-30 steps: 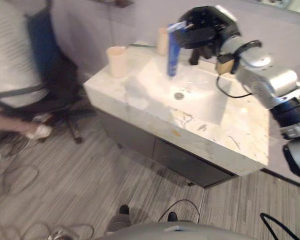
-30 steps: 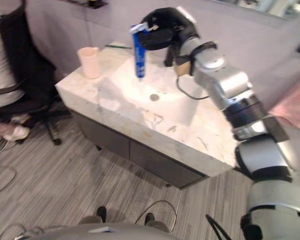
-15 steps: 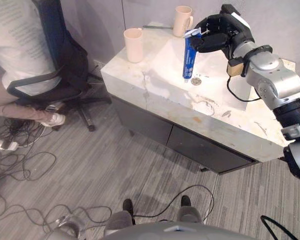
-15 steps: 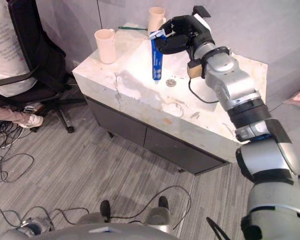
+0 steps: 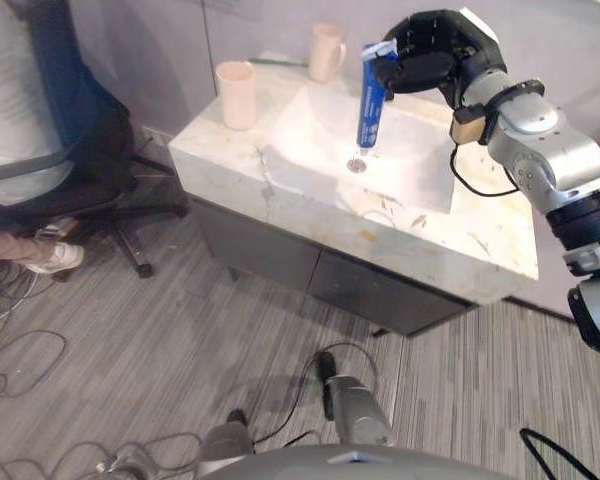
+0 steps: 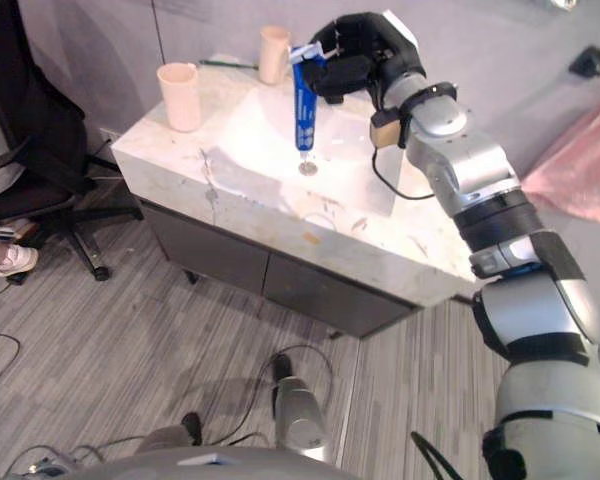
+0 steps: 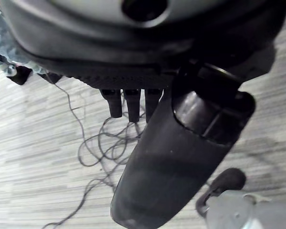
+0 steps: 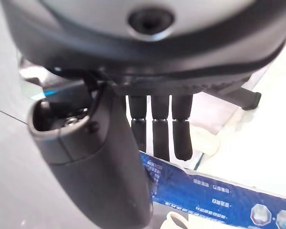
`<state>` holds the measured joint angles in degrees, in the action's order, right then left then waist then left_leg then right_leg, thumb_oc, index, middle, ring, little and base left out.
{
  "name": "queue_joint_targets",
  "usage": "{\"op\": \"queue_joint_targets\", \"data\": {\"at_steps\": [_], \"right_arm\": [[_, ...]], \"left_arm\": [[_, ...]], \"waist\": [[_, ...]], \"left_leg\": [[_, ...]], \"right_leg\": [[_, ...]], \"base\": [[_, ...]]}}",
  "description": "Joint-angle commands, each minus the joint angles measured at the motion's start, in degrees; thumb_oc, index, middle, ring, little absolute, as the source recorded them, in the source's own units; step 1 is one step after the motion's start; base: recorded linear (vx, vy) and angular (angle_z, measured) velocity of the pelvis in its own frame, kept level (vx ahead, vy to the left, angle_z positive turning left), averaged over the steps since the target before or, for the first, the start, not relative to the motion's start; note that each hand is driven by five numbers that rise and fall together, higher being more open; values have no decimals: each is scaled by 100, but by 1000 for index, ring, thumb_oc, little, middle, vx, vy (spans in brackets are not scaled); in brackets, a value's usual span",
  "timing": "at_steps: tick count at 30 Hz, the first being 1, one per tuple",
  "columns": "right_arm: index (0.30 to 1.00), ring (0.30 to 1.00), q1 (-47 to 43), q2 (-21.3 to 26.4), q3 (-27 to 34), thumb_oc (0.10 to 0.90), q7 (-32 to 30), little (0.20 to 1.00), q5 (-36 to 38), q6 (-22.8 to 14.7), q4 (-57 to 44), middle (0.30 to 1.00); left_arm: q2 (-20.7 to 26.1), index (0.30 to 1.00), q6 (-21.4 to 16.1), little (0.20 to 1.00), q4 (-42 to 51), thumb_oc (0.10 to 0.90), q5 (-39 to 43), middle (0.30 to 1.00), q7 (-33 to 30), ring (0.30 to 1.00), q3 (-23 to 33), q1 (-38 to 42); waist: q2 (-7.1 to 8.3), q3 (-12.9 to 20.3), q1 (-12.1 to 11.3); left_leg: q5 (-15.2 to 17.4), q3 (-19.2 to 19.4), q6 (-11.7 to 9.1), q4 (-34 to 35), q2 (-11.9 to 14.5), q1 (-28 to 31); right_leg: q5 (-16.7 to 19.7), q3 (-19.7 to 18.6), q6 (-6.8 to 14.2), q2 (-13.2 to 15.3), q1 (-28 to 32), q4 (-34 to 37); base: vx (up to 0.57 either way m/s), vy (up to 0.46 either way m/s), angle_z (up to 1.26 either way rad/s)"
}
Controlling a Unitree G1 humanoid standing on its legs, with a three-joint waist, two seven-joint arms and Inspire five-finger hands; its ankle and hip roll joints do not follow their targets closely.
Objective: Organize the bathroom.
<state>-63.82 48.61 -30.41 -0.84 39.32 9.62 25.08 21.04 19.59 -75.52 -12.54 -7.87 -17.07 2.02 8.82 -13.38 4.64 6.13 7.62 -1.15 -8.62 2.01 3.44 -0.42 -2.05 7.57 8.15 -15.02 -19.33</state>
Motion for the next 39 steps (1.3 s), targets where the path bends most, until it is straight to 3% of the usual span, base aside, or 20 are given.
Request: {"op": "queue_joint_targets", "data": {"at_steps": [1, 4, 9, 17, 22, 25, 29, 36, 38, 39], "right_arm": [[300, 300, -1178, 572, 411, 400, -74, 300, 261, -845, 335, 300], [300, 300, -1101, 642, 501, 400, 185, 300, 296, -1070, 545, 300], [300, 300, -990, 626, 672, 400, 60, 300, 223, -936, 406, 300], [300, 300, -1027, 612, 767, 400, 4, 300, 434, -692, 1, 300], [300, 300, -908, 137, 849, 400, -268, 300, 295, -772, -450, 300], [300, 300, -585, -346, 1035, 400, -663, 300, -385, -842, -815, 300], [300, 300, -290, -576, 1153, 400, -776, 300, -921, -854, -938, 300], [300, 300, 32, -893, 1288, 400, -982, 300, -1327, -895, -1168, 300], [300, 300, -76, -918, 1167, 400, -1081, 300, -1325, -825, -1200, 300], [300, 300, -168, -858, 1128, 400, -1064, 300, -1322, -811, -1186, 300]], "left_arm": [[253, 900, -116, 900, -388, 800, -454, 900, -57, 900, -208, -219], [228, 900, -182, 900, -399, 800, -421, 900, -116, 900, -203, -181], [224, 900, 105, 900, -449, 800, -429, 900, -139, 900, -328, -80], [313, 900, 90, 900, -552, 800, -486, 900, -257, 900, -177, -220], [189, 900, 15, 900, -529, 800, -372, 900, -276, 900, -192, -304], [7, 900, 120, 900, -506, 800, -296, 900, -318, 900, -223, -412], [-91, 900, 308, 900, -413, 800, -166, 900, -445, 900, -226, -520], [-187, 900, 332, 900, -397, 800, -158, 900, -520, 900, -201, -624], [-137, 900, 463, 900, -86, 800, -166, 900, -305, 900, -287, -682], [-72, 900, 506, 900, 152, 800, -248, 900, -62, 900, -369, -677]], "waist": [[9, 518, -201], [-43, 619, -155], [-59, 664, -31], [-24, 817, -58], [-66, 1041, -93], [-146, 1217, -141], [-188, 1299, -151], [-288, 1377, -162], [-401, 1388, -151], [-480, 1377, -131]], "left_leg": [[229, -302, 76, -906, -71, -452], [131, -312, 59, -636, -82, -360], [83, -250, 108, -227, -81, -118], [36, -241, 97, -6, -20, -40], [-17, -220, 30, 151, 68, 22], [-69, -196, -28, 329, 129, 153], [-85, -142, -64, 421, 182, 305], [-155, -150, -162, 510, 317, 477], [-203, -178, -254, 277, 394, 474], [-470, -203, -364, -338, 474, 306]], "right_leg": [[997, -346, 10, -101, 471, 1245], [1001, -432, 6, -125, 559, 1390], [1089, -512, 157, -125, 341, 1329], [1054, -411, 204, -125, 420, 1451], [979, -383, 164, -148, 532, 1569], [937, -375, 132, -200, 583, 1607], [917, -376, 142, -222, 624, 1593], [703, -299, 3, -276, 804, 1524], [585, -282, -107, -337, 840, 1417], [530, -291, -239, -408, 846, 1359]], "base": [[73, 3, 87], [89, 3, 21], [91, 18, -11], [44, -9, 4], [34, -35, 18], [66, -43, 14], [60, -43, 8], [47, -41, 17], [18, 18, 4], [-20, 17, 3]]}}
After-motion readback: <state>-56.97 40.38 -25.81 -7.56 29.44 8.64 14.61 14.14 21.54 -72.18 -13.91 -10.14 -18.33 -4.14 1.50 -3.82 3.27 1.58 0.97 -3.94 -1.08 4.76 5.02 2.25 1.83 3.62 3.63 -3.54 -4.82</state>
